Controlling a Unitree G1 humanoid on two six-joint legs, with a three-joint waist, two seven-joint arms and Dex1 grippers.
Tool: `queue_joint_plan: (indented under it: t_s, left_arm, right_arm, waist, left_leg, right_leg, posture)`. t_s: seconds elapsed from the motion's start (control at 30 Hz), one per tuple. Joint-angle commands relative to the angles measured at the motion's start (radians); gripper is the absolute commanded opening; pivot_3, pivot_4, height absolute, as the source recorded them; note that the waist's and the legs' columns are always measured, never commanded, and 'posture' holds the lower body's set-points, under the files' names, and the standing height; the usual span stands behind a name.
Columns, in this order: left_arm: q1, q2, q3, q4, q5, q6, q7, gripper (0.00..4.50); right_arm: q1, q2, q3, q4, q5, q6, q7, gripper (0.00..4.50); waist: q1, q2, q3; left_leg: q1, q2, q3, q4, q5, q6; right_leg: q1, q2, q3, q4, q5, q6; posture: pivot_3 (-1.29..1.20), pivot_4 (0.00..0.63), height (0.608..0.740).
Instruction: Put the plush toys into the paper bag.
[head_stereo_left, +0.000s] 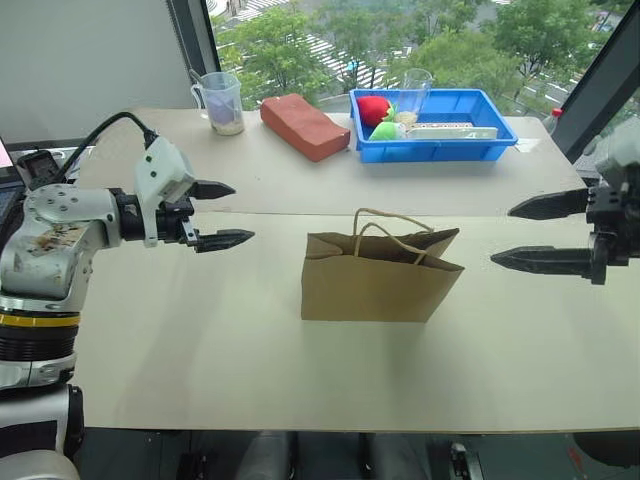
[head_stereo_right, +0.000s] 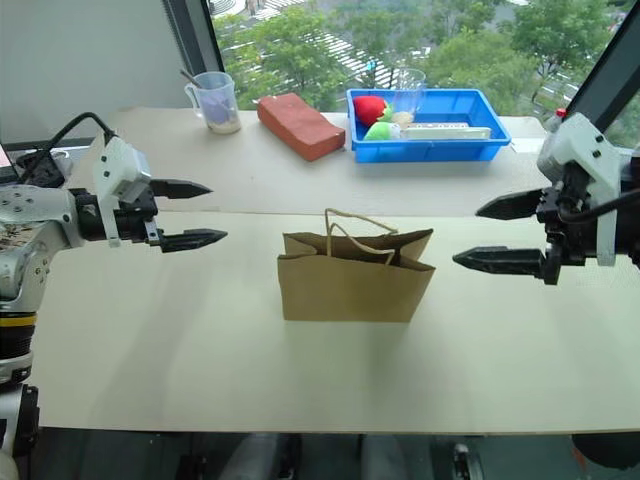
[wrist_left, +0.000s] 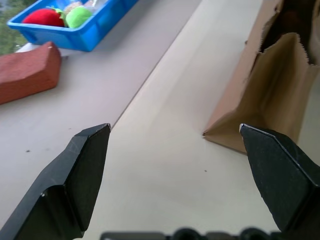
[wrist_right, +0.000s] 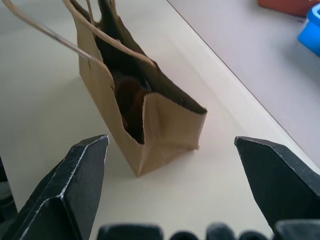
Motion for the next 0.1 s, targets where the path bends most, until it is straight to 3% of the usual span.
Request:
queue_joint_plan:
  t_s: [0.03,0.1]
  left_arm:
    - [-0.012,-0.015,0.01,-0.061,-0.04,0.038,0.012,4.41]
    - [-0.016,-0.02,0.001,-0.068,-0.021,0.015,0.014,4.41]
  right_arm:
    - [0.046,0.026,-0.07,-0.02,-0.008,-0.048,-0.035,4.5]
    - [0.068,0.04,-0.079,-0.026,-0.002,-0.054,-0.049,4.5]
  waist:
    - [0.0,0.0,0.0]
    - [0.0,0.0,0.0]
  left_leg:
    - [0.0,0.0,0.0,0.0,0.0,0.0]
    - [0.0,0.0,0.0,0.001,0.0,0.0]
  right_leg:
    - [0.0,0.0,0.0,0.0,0.0,0.0]
    - [0.001,0.001,0.0,0.0,0.0,0.0]
  posture:
    - [0.0,0.15,0.74]
    - [0.0,0.15,0.74]
